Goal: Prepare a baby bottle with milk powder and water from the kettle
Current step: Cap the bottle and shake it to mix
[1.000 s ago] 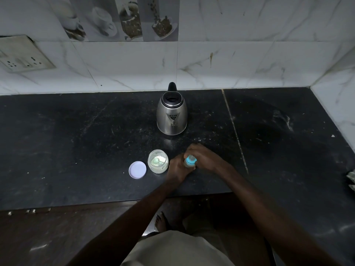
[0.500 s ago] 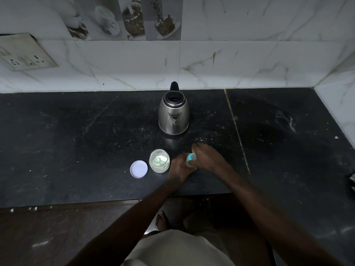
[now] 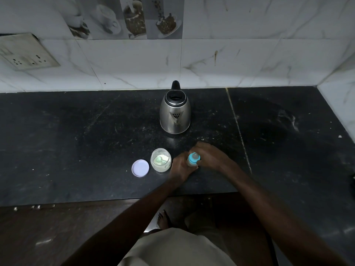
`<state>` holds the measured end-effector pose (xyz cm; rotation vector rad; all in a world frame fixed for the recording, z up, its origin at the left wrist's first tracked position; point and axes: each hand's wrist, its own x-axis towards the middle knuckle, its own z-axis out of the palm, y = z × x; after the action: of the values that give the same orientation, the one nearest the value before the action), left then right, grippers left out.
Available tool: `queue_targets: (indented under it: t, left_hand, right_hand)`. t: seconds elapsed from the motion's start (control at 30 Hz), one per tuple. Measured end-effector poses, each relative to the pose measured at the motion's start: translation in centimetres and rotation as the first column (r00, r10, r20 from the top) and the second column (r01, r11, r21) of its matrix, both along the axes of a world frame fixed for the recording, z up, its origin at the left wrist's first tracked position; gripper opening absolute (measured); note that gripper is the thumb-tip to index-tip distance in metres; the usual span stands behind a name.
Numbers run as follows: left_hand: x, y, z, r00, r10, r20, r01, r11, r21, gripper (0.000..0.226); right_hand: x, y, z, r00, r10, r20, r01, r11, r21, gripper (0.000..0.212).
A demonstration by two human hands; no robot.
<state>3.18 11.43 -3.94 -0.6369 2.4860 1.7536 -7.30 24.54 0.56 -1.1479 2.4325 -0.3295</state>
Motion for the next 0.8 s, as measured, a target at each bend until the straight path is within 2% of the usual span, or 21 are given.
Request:
queue_targets:
  t: [0.07,0.2,0.33,0.43,0.5,0.6,0.7,0.8]
  left_hand:
    - [-0.01,-0.03,0.04,1.000,-0.015,-0.008,0.015,1.000,-0.009,0.050]
    - [0.03,-0.05,0.07,0.999,-0.037,-0.020,0.036,0.998,-0.051,0.050]
    - [-0.09,0.07,0.16,0.999,-0.050,-0.018,0.048,0.996,-0.076,0.044]
    - [-0.11,0.08,0.12,0.998,-0.054,-0.025,0.051,0.995,-0.090,0.045]
    - [-0.05,-0.02,0.04,0.999,-0.036,-0.027,0.035,0.998,-0.052,0.047]
    - [0.04,-0.10,-0.10,1.000,-0.015,-0.020,0.016,1.000,0.024,0.041]
    - [0.05,-0.03,-0.08,0.999,-0.018,-0.027,0.018,1.000,0.017,0.037]
    - [0.04,0.09,-0.04,0.999,-0.020,-0.035,0.020,1.000,-0.023,0.040]
  right_hand:
    - [0.08,-0.30,0.06,0.999,0.003,-0.032,-0.002,0.999,0.040,0.020]
    - [0.55,-0.62,0.09,0.993,-0.104,-0.060,0.108,0.992,0.066,0.039]
    - [0.77,-0.72,0.07,0.975,-0.163,-0.150,0.180,0.978,0.104,0.045]
    - [0.57,-0.58,0.30,0.977,-0.180,-0.115,0.192,0.976,0.107,0.050]
    - [0.36,-0.41,0.44,0.991,-0.126,-0.048,0.129,0.989,0.071,0.044]
    - [0.44,-0.27,0.54,1.000,0.002,-0.028,-0.001,1.000,0.026,0.019]
    - [0.55,-0.27,0.85,1.000,-0.015,-0.028,0.015,1.000,0.014,0.016]
    - [0.55,-0.32,0.94,0.995,-0.087,-0.053,0.089,0.995,0.046,0.025]
